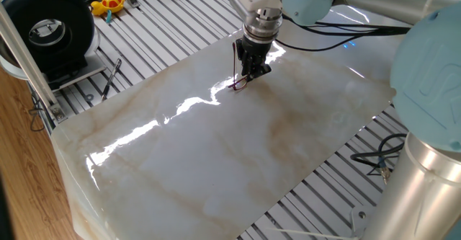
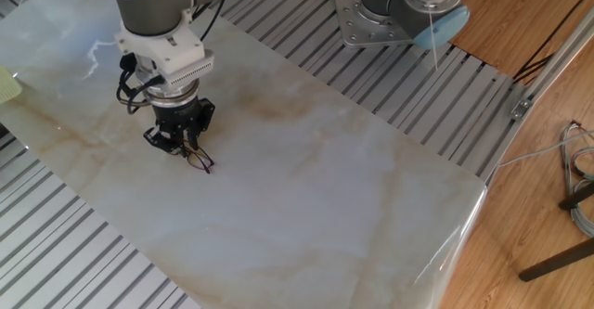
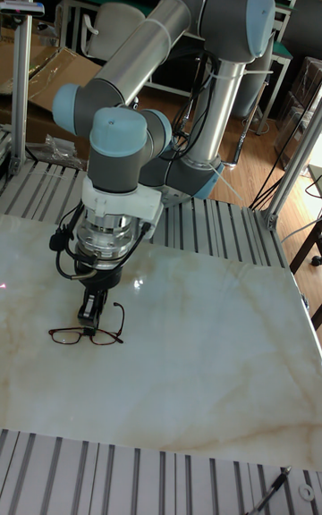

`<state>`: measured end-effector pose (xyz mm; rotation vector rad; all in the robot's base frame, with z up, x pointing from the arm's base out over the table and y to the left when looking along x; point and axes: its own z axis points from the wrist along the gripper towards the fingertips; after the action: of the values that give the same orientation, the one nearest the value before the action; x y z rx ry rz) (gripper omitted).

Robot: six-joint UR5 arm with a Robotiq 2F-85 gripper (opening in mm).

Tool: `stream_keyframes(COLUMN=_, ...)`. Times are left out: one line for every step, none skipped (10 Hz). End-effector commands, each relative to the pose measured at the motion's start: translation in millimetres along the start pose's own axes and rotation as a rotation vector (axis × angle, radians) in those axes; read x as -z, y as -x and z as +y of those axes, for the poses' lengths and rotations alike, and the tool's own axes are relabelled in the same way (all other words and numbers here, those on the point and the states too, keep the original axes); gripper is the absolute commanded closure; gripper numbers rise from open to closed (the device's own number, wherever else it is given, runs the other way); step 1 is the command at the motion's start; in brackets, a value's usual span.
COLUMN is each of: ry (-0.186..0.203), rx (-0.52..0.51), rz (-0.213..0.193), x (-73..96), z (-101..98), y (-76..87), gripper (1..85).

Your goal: Unfold the leg of the glasses (with one hand)

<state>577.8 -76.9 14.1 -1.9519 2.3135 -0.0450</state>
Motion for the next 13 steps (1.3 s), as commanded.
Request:
stream_keyframes(ry=-0.003, rx=-0.019, rz=-0.010, x=3.9, z=-1.1, y=0.8, gripper=84.3)
stream_keyframes(ry=-0.001, rx=-0.023, rz=-0.012, x=5.6, z=-1.0, y=0.7, gripper=84.3)
stream_keyframes(ry=0.002, rx=-0.023, rz=-0.013, x=8.2, z=-1.1, y=0.3, gripper=84.3)
stream_keyframes(ry=0.005, rx=-0.026, rz=-0.012, x=12.3, z=-1.3, y=-0.1, gripper=84.3)
stream_keyframes(ry=0.012, rx=-0.029, rz=-0.013, x=18.4, z=-0.9, y=0.6, gripper=84.3)
stream_keyframes(ry=0.019, rx=-0.032, rz=-0.013, x=24.0, z=-0.1, y=1.1, gripper=84.3)
stream_keyframes(ry=0.029, rx=-0.036, rz=-0.015, x=30.3, z=0.4, y=2.2, gripper=84.3)
stream_keyframes(ry=0.037, rx=-0.036, rz=-0.017, x=37.4, z=0.2, y=3.4, gripper=84.3)
stream_keyframes(ry=0.047, rx=-0.041, rz=-0.018, x=44.9, z=-0.1, y=4.7, gripper=84.3)
stream_keyframes(ry=0.057, rx=-0.044, rz=-0.023, x=51.3, z=0.1, y=6.3, gripper=84.3)
stream_keyframes(ry=0.065, rx=-0.046, rz=-0.023, x=58.1, z=0.4, y=7.4, gripper=84.3)
stream_keyframes(ry=0.070, rx=-0.049, rz=-0.022, x=63.6, z=1.0, y=8.3, gripper=84.3)
stream_keyframes(ry=0.076, rx=-0.054, rz=-0.019, x=70.6, z=1.6, y=9.3, gripper=84.3)
